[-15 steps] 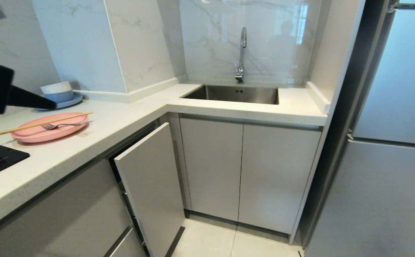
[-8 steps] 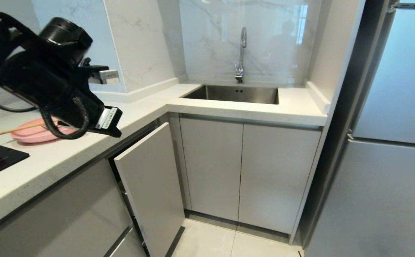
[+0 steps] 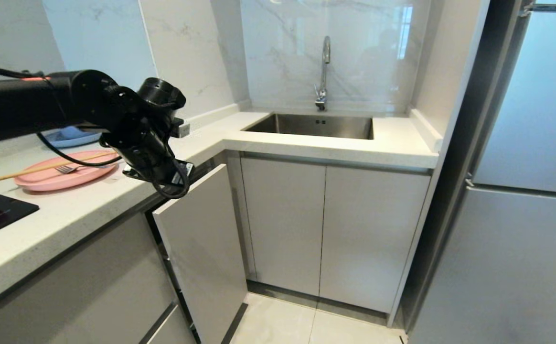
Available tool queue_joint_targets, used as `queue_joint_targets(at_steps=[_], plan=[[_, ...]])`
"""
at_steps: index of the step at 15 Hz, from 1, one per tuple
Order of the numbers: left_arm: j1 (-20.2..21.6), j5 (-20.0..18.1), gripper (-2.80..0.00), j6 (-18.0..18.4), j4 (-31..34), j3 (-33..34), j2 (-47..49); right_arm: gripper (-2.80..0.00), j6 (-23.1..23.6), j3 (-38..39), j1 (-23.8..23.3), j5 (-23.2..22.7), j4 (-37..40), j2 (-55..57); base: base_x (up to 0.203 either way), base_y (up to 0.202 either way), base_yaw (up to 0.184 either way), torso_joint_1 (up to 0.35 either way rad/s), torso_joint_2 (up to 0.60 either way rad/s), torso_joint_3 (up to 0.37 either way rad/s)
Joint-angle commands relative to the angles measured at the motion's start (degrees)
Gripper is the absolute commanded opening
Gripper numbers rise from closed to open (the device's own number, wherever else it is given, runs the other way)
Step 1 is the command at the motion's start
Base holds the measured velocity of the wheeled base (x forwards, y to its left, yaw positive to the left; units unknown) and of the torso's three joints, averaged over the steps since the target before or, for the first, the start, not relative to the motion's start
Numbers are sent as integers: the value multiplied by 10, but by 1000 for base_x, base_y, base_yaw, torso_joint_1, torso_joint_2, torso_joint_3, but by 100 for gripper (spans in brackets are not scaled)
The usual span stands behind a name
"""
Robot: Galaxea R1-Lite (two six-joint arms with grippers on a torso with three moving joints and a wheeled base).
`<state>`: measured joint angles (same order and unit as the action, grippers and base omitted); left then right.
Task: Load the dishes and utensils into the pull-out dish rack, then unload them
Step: Open the cupboard
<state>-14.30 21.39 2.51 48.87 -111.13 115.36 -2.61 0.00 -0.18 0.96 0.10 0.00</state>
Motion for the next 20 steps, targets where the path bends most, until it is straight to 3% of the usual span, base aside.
queue_joint_targets(at_steps=[1, 6, 7, 11, 20], plan=[[-1, 3, -280, 0, -2, -1, 26, -280, 0, 1, 0, 0, 0, 0, 0, 0, 0, 0, 0, 0], [-4, 26, -280, 4, -34, -8, 76, -280, 0, 1, 0, 0, 0, 0, 0, 0, 0, 0, 0, 0], [-4, 38, 0, 7, -49, -8, 85, -280, 0, 1, 0, 0, 0, 0, 0, 0, 0, 0, 0, 0], [-1, 59, 0, 10, -77, -9, 96, -280, 0, 1, 0, 0, 0, 0, 0, 0, 0, 0, 0, 0], [31, 56, 0, 10, -104, -9, 126, -280, 1, 1, 0, 0, 0, 0, 0, 0, 0, 0, 0, 0]])
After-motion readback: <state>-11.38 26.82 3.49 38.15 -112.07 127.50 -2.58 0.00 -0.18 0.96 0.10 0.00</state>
